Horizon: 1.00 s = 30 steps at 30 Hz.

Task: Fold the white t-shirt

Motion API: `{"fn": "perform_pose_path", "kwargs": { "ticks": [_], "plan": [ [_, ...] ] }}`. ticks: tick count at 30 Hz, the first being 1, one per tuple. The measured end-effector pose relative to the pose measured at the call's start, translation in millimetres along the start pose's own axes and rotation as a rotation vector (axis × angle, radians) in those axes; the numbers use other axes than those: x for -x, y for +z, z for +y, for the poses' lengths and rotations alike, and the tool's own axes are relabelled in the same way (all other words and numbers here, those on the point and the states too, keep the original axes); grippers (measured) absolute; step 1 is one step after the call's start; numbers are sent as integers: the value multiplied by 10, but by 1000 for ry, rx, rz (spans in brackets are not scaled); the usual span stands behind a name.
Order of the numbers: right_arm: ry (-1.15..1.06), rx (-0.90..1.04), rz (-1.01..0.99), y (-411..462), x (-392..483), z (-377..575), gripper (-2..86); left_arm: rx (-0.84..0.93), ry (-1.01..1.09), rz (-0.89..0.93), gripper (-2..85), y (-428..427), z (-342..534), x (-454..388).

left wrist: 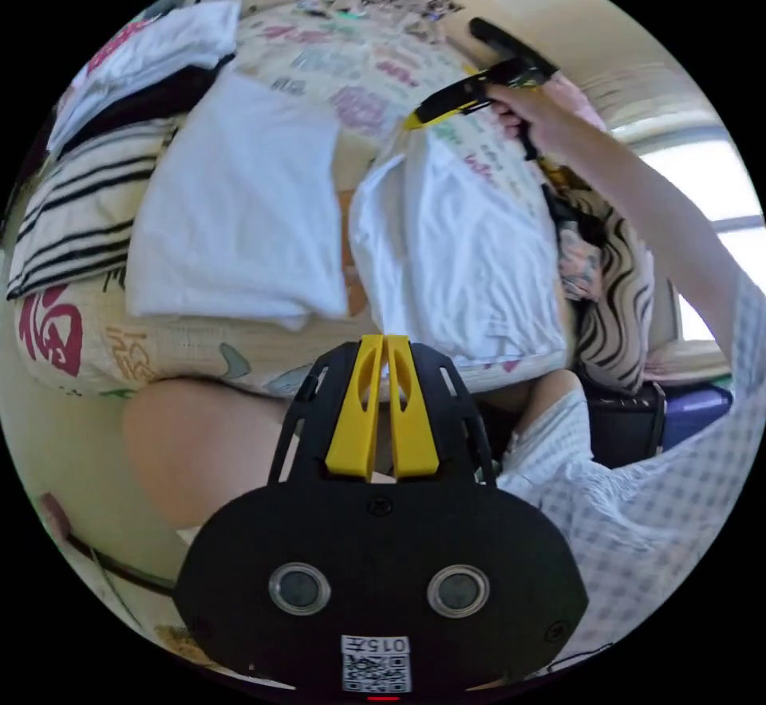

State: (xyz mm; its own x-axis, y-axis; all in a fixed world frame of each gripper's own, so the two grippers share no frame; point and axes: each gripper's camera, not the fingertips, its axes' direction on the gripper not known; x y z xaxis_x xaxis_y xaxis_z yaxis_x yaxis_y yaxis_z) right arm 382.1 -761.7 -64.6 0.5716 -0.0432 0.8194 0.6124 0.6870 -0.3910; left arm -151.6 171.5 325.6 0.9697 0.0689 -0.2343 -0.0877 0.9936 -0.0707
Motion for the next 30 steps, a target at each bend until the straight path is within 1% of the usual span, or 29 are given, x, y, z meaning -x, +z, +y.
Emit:
{"fn": "perform_pose_path", "kwargs": {
  "ticks": [2, 4, 5, 7, 8, 10, 14, 16, 18, 20, 24, 27, 30],
  "plan": [
    [-14, -64, -76, -172, -88, 253, -1, -67, 156, 39, -8, -80, 146, -482],
    [-3, -160, -148, -427, -272, 708, -2, -101, 280, 63, -8, -52, 246, -867],
    [-1, -186, -171, -492, -328, 838, -2, -120, 364, 72, -8, 5, 304, -1122],
    [-1, -300, -265, -726, -572, 1405, 0, -140, 478, 75, -8, 152, 378, -1481],
    [-1, -325, -285, -774, -638, 1552, 0, -128, 544, 90, -8, 295, 409, -1702],
    [-1, -424, -354, -907, -920, 2150, 2, -120, 617, 117, -8, 533, 446, -1997],
    [38, -546, -423, -905, -1440, 2968, 3, -88, 749, 126, -8, 1176, 488, -2638],
    [54, -625, -510, -790, -1823, 3425, 3, -67, 805, 100, -8, 1486, 507, -2897],
    [70, -662, -547, -673, -2088, 3703, 4, -38, 856, 67, -8, 1806, 522, -3126],
    [91, -664, -567, -541, -2317, 3909, 4, 5, 896, 56, -7, 2199, 507, -3358],
    [103, -670, -623, -271, -2690, 4227, 6, 63, 924, 55, -7, 2704, 454, -3602],
    [127, -670, -620, -164, -2836, 4388, 9, 103, 931, 69, -5, 3084, 392, -3723],
    [184, -645, -566, -129, -2900, 4555, 19, 186, 941, 107, 6, 3490, 327, -3796]
  ]
}}
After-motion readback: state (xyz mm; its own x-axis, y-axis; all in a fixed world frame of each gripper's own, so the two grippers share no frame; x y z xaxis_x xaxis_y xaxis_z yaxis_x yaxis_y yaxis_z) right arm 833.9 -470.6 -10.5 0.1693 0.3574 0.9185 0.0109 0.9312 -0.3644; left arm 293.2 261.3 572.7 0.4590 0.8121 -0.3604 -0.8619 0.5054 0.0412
